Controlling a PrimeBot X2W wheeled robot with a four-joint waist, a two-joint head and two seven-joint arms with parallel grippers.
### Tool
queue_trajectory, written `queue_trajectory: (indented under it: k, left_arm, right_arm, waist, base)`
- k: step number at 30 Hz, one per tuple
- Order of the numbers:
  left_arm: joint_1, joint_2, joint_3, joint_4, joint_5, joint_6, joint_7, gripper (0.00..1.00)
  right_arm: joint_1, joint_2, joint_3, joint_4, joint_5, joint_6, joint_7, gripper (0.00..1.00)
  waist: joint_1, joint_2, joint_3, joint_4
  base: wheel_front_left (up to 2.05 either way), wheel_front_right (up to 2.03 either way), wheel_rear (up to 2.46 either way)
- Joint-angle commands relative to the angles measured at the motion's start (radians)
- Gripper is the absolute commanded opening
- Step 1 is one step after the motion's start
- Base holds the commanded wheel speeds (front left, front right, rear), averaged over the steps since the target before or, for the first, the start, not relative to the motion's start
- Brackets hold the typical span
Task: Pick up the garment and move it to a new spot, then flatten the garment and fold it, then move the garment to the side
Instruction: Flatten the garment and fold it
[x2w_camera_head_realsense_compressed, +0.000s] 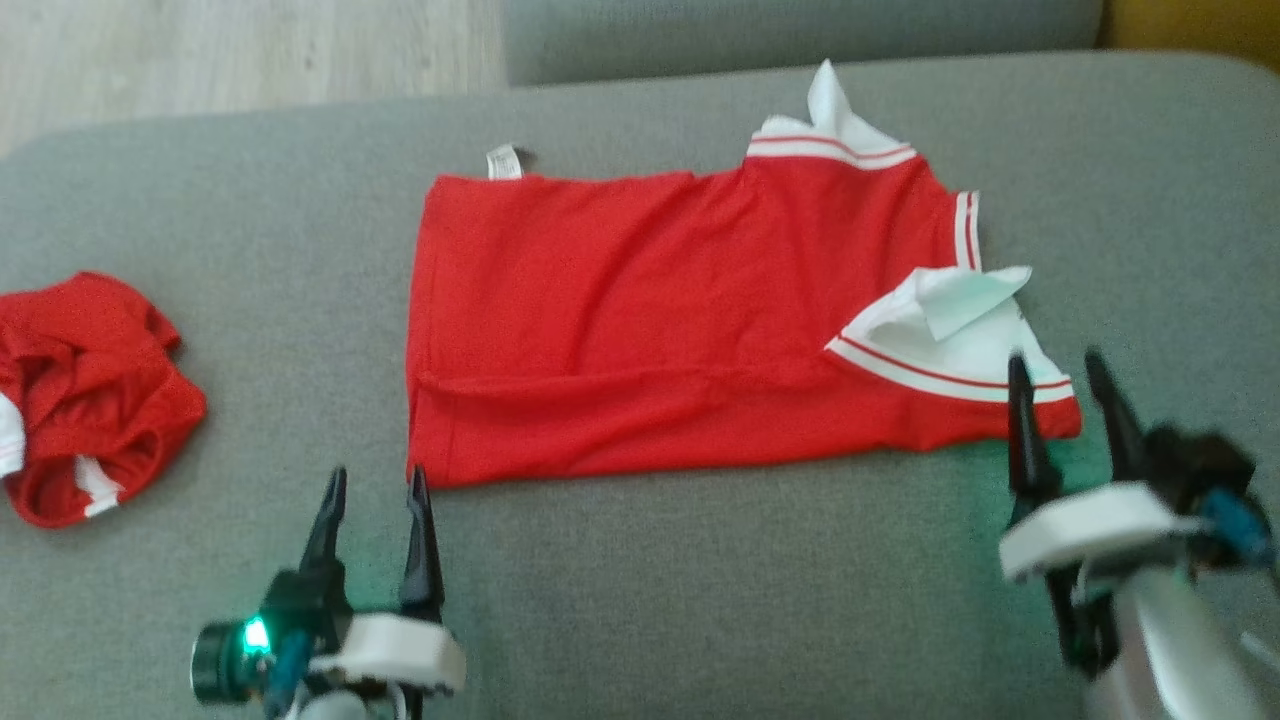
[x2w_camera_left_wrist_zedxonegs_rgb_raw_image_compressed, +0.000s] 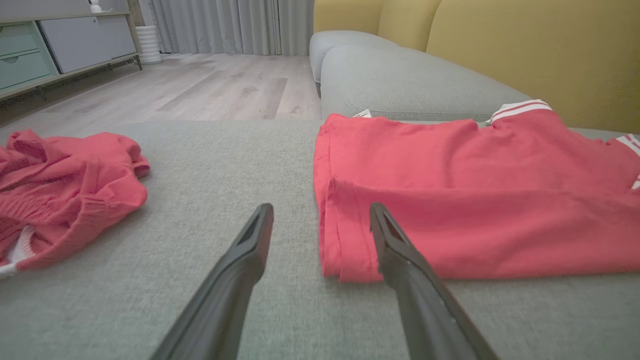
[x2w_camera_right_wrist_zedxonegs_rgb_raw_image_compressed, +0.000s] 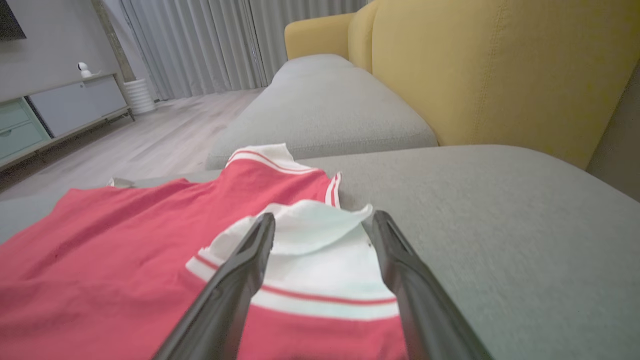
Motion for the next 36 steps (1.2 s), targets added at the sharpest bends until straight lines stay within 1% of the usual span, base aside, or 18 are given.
queue_trajectory:
  k: [1,5,10,14,20,23,29,33,36]
  left_arm:
    - [0.009,0.008,0.035,-0.039,0.015,0.004,-0.005,1.00]
    - [0.073,0.008,0.046,-0.048,0.007,0.003,-0.005,1.00]
    - [0.133,0.008,0.043,-0.060,0.002,-0.003,-0.005,1.00]
    - [0.158,0.008,0.031,-0.064,-0.007,-0.007,-0.005,1.00]
    - [0.150,0.008,0.026,-0.066,-0.011,-0.011,-0.005,1.00]
    - [0.122,0.008,0.015,-0.065,-0.009,-0.022,-0.005,1.00]
    - [0.001,0.008,0.020,-0.019,-0.034,-0.067,-0.005,1.00]
    - [-0.082,0.008,0.020,0.056,-0.049,-0.092,-0.005,1.00]
    - [-0.128,0.008,0.016,0.155,-0.076,-0.092,-0.005,1.00]
  right_arm:
    - [0.023,0.007,0.014,-0.037,-0.022,-0.001,-0.013,1.00]
    - [0.094,0.021,0.014,-0.034,-0.045,-0.001,-0.013,1.00]
    - [0.143,0.031,0.021,-0.020,-0.056,-0.001,-0.013,1.00]
    - [0.156,0.038,0.016,0.002,-0.048,-0.001,-0.013,1.00]
    - [0.147,0.042,0.021,0.006,-0.050,-0.001,-0.013,1.00]
    - [0.130,0.042,0.021,0.001,-0.050,-0.001,-0.013,1.00]
    - [0.079,0.041,0.033,-0.016,-0.040,-0.001,-0.013,1.00]
    - [0.045,0.037,0.040,-0.020,-0.032,-0.001,-0.014,1.00]
    - [0.026,0.035,0.036,-0.019,-0.026,-0.001,-0.014,1.00]
  waist:
    - [0.0002,0.0000,-0.044,0.004]
    - [0.0002,0.0000,-0.087,0.006]
    - [0.0002,0.0000,-0.122,0.008]
    - [0.0002,0.0000,-0.129,0.007]
    - [0.0002,0.0000,-0.116,0.006]
    - [0.0002,0.0000,-0.092,0.004]
    - [0.0002,0.0000,-0.010,-0.008]
    - [0.0002,0.0000,0.040,-0.022]
    - [0.0002,0.0000,0.067,-0.033]
  base:
    - [0.00,0.00,0.00]
    - [0.00,0.00,0.00]
    - [0.00,0.00,0.00]
    - [0.00,0.00,0.00]
    - [0.00,0.00,0.00]
    - [0.00,0.00,0.00]
    - [0.00,0.00,0.00]
    - [0.00,0.00,0.00]
    - [0.00,0.00,0.00]
